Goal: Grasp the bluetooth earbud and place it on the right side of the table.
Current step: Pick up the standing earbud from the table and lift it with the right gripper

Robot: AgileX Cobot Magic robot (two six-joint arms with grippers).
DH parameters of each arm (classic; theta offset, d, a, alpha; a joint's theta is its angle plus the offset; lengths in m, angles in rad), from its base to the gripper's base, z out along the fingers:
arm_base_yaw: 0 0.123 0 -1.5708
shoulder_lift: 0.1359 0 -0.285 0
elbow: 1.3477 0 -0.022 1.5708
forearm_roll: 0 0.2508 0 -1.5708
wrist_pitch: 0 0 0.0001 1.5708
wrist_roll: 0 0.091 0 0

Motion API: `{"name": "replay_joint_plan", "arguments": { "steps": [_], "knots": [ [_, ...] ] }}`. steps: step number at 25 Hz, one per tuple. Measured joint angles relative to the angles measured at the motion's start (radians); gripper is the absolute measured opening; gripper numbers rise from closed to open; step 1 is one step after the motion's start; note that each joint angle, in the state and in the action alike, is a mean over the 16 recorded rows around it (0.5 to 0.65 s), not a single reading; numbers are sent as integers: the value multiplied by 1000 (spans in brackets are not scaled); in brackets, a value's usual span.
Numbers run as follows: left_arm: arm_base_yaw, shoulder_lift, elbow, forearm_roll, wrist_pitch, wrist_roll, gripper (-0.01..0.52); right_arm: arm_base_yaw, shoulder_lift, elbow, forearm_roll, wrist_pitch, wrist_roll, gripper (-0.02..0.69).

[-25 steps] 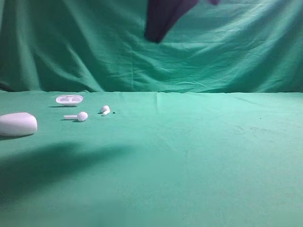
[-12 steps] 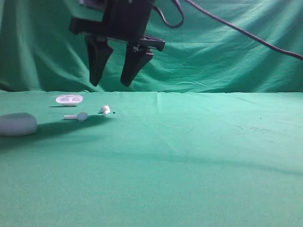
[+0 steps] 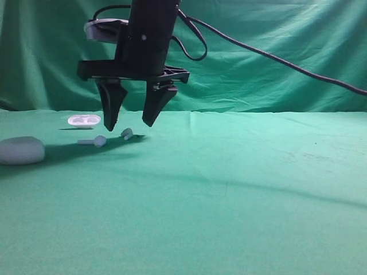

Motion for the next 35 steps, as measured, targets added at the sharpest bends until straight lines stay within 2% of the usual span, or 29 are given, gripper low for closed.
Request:
{"name": "replay_joint_plan", "arguments": {
  "steps": [10, 20, 26, 35],
  "knots": [
    [0, 0, 0, 0, 0, 0, 0, 1, 34, -6, -10, -38, 18, 390],
    [0, 0, 0, 0, 0, 0, 0, 1, 43, -11, -12, -43, 22, 195],
    [0, 0, 0, 0, 0, 0, 0, 1, 45, -47, -17, 8, 24, 105],
    [0, 0, 0, 0, 0, 0, 0, -3, 2, -142, -54, 188, 41, 92]
  ]
}}
